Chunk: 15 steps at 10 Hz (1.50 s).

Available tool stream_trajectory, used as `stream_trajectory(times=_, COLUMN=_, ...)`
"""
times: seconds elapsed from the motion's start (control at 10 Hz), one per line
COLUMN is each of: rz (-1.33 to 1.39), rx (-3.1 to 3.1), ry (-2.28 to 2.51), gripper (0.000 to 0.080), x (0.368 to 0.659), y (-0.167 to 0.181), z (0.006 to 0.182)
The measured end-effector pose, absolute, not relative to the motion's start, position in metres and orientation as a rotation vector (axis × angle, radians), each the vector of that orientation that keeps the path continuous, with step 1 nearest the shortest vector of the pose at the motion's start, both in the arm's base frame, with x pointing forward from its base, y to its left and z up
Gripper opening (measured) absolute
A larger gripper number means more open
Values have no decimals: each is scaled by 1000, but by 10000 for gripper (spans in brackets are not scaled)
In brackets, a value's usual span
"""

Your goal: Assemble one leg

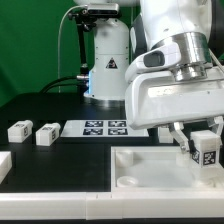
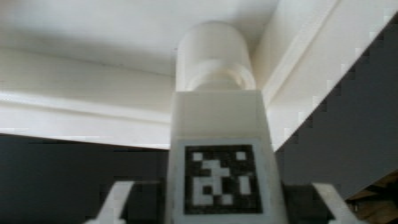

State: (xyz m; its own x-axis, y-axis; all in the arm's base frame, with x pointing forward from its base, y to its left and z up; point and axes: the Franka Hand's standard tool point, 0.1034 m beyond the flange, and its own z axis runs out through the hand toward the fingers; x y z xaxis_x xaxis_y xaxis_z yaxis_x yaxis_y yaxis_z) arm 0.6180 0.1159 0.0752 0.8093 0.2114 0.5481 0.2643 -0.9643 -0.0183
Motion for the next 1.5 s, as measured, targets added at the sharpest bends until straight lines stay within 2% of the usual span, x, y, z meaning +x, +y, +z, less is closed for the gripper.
stream_trajectory(times=0.3, rz=-897, rx=-2886, ry=-381, gripper=293, x=620, y=120, z=75)
stream_trajectory(times=0.4, rz=-899, rx=-2884, ry=-386, gripper=480, x=621, y=121, z=78)
stream_trajectory(times=0.5, rz=-900, rx=-2884, ry=-386, gripper=595, x=621, y=122, z=79)
stream_trajectory(times=0.6, rz=-900, rx=-2884, ry=-385, gripper=595, x=621, y=121, z=78)
stream_trajectory(times=0.7, rz=-898, rx=-2885, ry=-384, gripper=638, x=621, y=121, z=78)
stream_trajectory(times=1.5, rz=-827, rx=-2900, ry=-396, gripper=649, x=619, y=123, z=75)
